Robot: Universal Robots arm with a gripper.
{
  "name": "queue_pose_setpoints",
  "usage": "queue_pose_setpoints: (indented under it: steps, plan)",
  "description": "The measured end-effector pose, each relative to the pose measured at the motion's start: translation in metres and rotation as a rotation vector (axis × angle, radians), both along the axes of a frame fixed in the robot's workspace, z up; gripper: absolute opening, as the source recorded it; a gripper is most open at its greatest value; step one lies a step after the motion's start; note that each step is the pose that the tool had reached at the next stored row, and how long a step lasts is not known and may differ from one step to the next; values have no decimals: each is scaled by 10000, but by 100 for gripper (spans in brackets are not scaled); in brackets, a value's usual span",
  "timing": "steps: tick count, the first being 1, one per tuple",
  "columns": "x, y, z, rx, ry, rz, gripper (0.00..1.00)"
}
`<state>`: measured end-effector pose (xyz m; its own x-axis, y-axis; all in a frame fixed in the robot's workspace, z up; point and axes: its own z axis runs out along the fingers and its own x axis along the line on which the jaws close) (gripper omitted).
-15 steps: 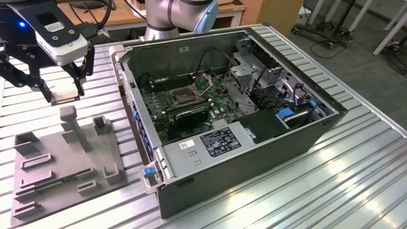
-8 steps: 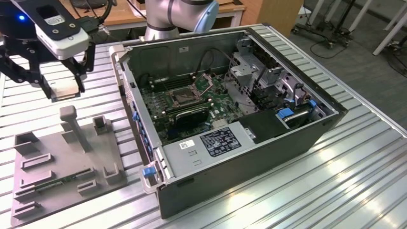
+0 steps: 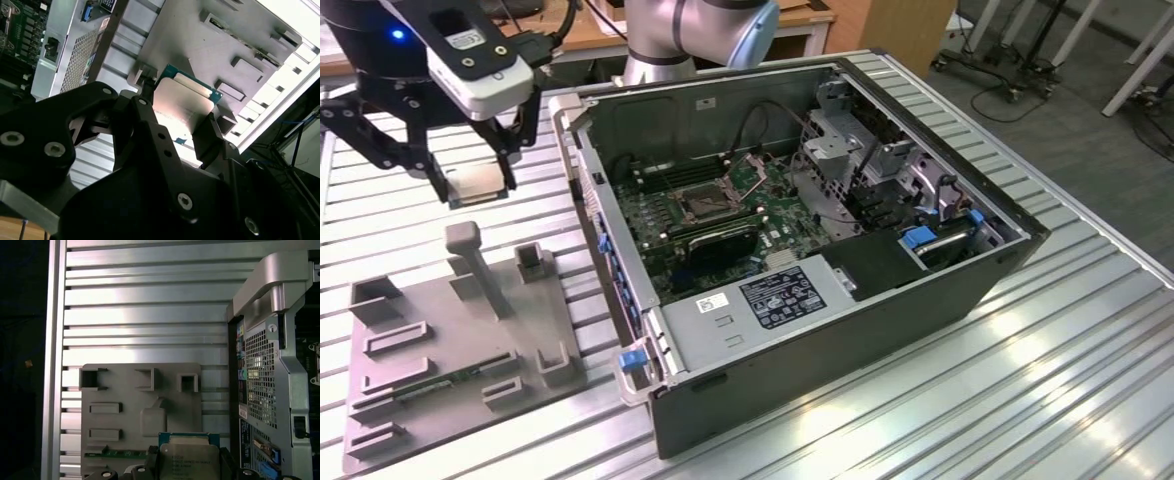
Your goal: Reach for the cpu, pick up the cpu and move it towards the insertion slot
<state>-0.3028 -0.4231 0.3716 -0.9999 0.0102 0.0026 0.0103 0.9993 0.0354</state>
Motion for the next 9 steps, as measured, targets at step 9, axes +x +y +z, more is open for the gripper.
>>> queue_pose_setpoints:
  steps: [9]
  plan:
    - [154, 5, 0, 0, 0, 0, 55]
